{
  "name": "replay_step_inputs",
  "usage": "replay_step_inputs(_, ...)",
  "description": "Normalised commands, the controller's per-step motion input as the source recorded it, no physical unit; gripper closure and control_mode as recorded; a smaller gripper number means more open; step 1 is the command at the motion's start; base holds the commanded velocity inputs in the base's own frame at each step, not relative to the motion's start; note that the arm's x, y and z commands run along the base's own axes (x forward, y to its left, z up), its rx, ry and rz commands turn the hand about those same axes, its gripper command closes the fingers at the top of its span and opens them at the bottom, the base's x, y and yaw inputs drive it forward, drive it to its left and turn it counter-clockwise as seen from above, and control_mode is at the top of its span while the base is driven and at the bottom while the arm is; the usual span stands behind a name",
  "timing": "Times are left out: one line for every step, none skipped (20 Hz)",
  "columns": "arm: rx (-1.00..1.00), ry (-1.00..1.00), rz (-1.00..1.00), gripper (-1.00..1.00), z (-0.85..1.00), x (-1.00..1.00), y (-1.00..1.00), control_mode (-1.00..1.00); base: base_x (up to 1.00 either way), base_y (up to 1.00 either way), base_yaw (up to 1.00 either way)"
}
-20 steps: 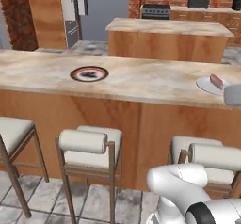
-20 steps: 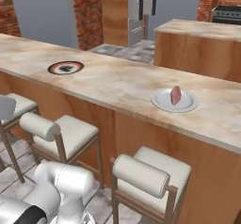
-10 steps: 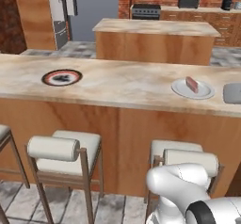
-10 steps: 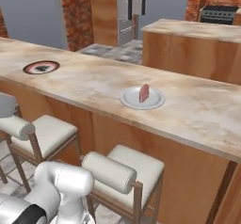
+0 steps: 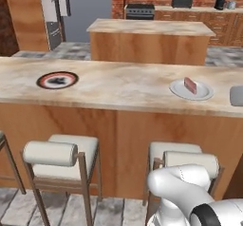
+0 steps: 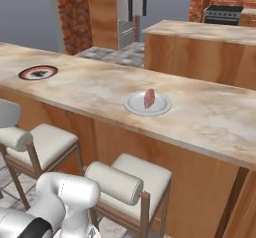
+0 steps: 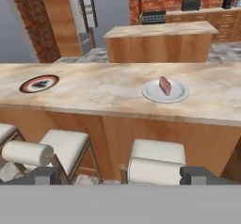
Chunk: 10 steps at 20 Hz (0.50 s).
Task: Transport the steak and squash to the fridge. Place the steak on the rack containing meat and place the squash on the rack containing the vegetable, ensuring meats and vegetables are on different racks.
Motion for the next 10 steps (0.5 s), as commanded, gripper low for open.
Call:
replay_step_inputs(0.00,0.00,0.00,-1.00,0.00,0.00,0.00,1.00,0.62,0.00,-0.11)
replay_step_inputs(0.00,0.00,0.00,-1.00,0.00,0.00,0.00,1.00,0.76,-0.20,-0.20)
replay_step_inputs(0.00,0.00,0.00,-1.00,0.00,0.00,0.00,1.00,0.91,-0.39,-0.32)
replay_step_inputs(0.00,0.00,0.00,-1.00,0.00,0.00,0.00,1.00,1.00,-0.21,-0.41)
replay_step_inputs(0.00,0.00,0.00,-1.00,0.00,0.00,0.00,1.00,1.00,-0.17,-0.43)
replay_step_inputs(0.00,0.00,0.00,-1.00,0.00,0.00,0.00,1.00,1.00,-0.16,-0.42)
replay_step_inputs(0.00,0.00,0.00,-1.00,0.00,0.00,0.00,1.00,1.00,-0.19,-0.39)
replay_step_inputs(0.00,0.00,0.00,-1.00,0.00,0.00,0.00,1.00,1.00,-0.37,-0.36)
replay_step_inputs(0.00,0.00,0.00,-1.00,0.00,0.00,0.00,1.00,1.00,-0.39,-0.38)
replay_step_inputs(0.00,0.00,0.00,-1.00,0.00,0.00,0.00,1.00,1.00,-0.39,-0.39)
